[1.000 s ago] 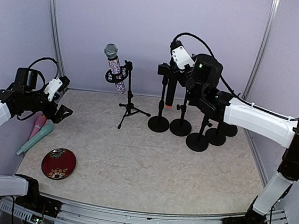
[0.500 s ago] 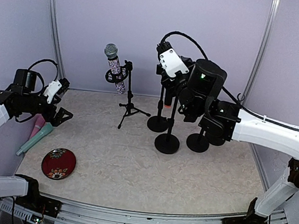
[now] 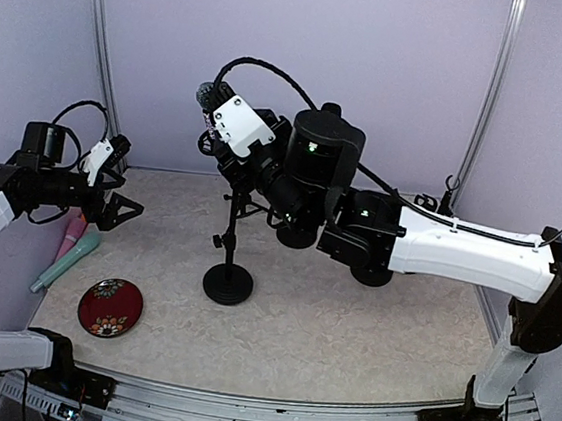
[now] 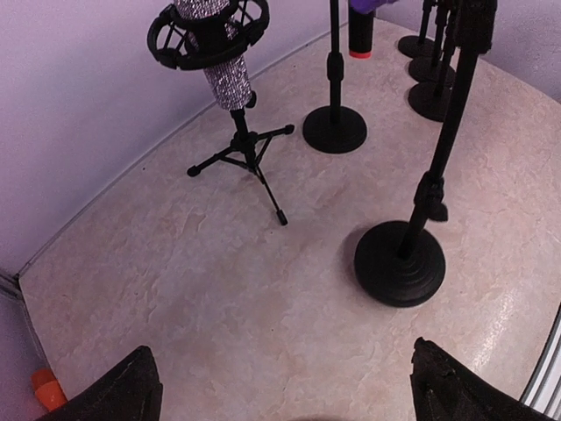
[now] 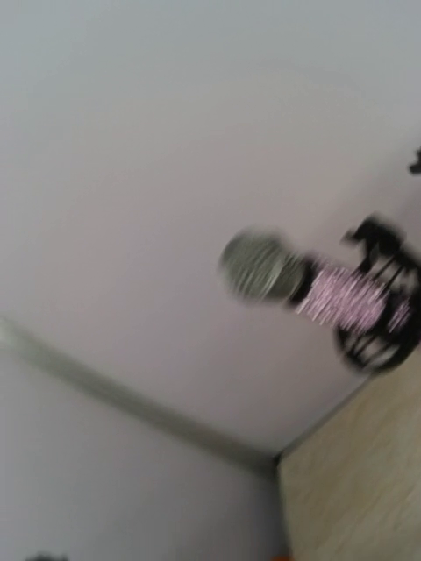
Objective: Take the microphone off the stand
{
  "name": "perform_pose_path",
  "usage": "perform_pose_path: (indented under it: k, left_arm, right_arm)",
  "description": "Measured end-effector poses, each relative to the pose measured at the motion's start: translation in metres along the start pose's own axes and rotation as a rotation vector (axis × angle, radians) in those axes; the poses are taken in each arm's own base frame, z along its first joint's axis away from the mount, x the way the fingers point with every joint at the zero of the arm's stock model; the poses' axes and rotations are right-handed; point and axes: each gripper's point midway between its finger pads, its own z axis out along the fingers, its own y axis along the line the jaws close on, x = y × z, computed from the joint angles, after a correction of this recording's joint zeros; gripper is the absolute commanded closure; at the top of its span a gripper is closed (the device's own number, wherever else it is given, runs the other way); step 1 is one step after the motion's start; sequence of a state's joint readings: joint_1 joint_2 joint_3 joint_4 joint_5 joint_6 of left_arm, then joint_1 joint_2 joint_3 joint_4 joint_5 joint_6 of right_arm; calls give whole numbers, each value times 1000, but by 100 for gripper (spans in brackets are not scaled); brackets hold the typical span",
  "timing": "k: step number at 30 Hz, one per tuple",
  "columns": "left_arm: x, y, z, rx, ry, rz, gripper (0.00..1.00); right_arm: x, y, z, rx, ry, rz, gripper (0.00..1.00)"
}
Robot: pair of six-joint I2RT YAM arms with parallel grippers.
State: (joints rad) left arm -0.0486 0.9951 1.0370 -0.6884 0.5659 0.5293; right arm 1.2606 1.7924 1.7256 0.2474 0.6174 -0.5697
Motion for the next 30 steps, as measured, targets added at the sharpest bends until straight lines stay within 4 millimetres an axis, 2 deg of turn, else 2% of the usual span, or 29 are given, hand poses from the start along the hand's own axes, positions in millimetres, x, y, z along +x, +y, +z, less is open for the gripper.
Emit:
perform_pose_path:
  k: [4,8,13,18,21,24,30]
  left_arm:
    - [-25,-9,-1,60,-85,7,8]
    - [-45,-25,0,137,-165,12,13]
    - [-63,-49,8,252,-229,11,21]
    - [-61,-54,27,331,-216,-47,27]
    - [-61,-68,36,384,-203,-59,30]
    - [-63,-81,39,436,-204,-64,38]
    - [-63,-84,44,450,-204,-77,57]
  right_arm:
    - [-8,30,12,-82,-51,13,100]
    - [-6,55,17,-153,-82,3,100]
    - [-12,67,17,-197,-126,-3,100]
    - [-17,76,15,-212,-154,-6,100]
    - [-21,85,13,-216,-173,-9,100]
    - [-24,94,10,-209,-190,-25,100]
    - [-29,106,7,-189,-220,-38,100]
